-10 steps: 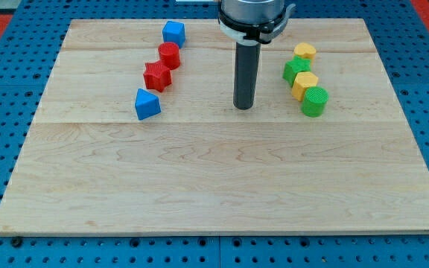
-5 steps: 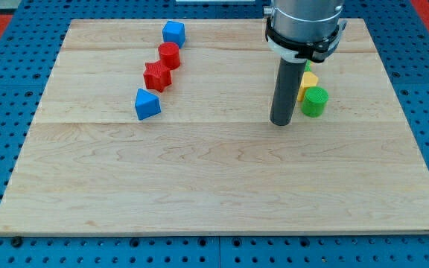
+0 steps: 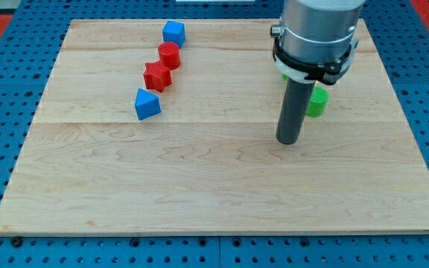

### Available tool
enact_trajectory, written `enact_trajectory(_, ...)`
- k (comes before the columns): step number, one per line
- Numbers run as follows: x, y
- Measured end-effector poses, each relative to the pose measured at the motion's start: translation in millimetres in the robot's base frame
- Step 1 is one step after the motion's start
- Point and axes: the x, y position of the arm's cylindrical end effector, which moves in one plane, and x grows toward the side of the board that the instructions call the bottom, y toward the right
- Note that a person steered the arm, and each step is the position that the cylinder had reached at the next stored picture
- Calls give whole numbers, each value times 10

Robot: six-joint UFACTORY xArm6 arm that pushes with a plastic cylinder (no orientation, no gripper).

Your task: Move the triangle parallel to the left of the green circle

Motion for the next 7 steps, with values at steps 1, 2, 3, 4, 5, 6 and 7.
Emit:
enact_trajectory(1, 2, -39)
enact_trajectory(2, 2, -383)
enact_trajectory(3, 0, -1051)
enact_trajectory(4, -55, -1851)
enact_trajectory(5, -252, -2620)
enact_trajectory(6, -522, -2893)
enact_trajectory(7, -567, -2589)
